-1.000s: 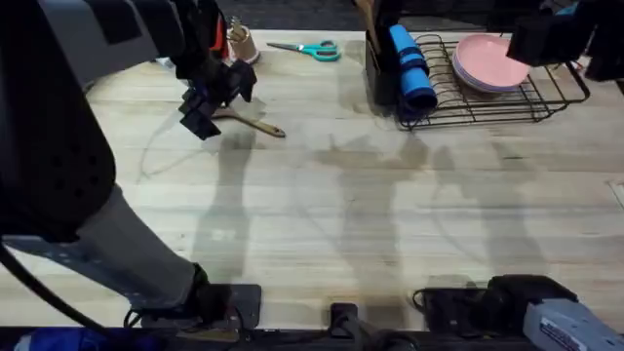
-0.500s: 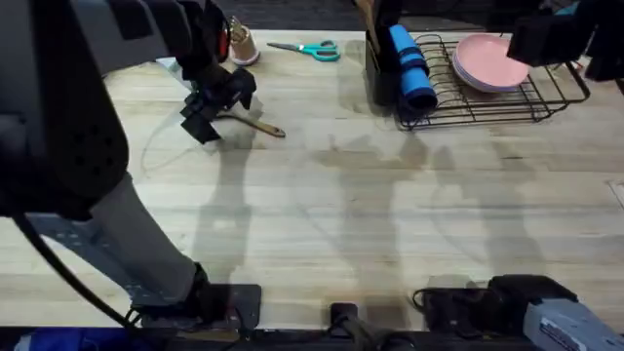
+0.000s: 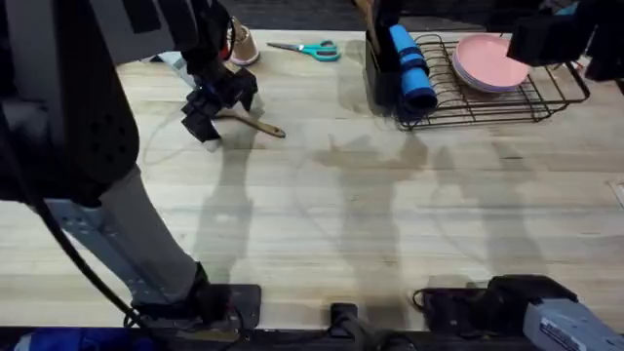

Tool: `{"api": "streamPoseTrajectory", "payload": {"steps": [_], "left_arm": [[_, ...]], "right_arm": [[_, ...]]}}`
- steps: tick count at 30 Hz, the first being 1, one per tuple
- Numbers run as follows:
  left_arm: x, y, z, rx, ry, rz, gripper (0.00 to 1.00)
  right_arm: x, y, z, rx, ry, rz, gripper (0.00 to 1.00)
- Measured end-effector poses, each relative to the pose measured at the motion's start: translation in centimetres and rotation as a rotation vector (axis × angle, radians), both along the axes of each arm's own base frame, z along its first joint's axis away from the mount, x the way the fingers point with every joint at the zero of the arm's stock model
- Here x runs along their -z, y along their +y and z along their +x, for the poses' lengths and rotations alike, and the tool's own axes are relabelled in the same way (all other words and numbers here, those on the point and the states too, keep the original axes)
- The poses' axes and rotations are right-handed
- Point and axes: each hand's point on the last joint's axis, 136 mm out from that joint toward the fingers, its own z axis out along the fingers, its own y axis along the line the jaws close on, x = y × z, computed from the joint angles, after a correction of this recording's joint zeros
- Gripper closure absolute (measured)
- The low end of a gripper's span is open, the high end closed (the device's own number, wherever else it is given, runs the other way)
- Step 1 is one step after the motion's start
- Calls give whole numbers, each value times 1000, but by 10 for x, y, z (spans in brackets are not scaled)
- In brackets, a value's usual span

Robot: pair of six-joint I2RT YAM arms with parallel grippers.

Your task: Pick up the spoon on the table one by one and put them onto the rack

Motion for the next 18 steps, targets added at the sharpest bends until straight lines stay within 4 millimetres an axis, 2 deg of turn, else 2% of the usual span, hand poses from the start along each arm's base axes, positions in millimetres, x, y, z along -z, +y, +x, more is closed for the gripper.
{"api": "streamPoseTrajectory", "payload": {"steps": [5, 9, 14, 18], "left_arm": [[1, 0, -1, 2, 15, 8, 13], [2, 4, -4, -2, 29, 23, 320], [2, 6, -6, -7, 34, 23, 458], [2, 6, -6, -8, 33, 23, 617]], "right_arm": [[0, 0, 0, 0, 0, 0, 3], [0, 0, 0, 0, 0, 0, 4], [0, 0, 0, 0, 0, 0, 3], [0, 0, 0, 0, 0, 0, 4]]}}
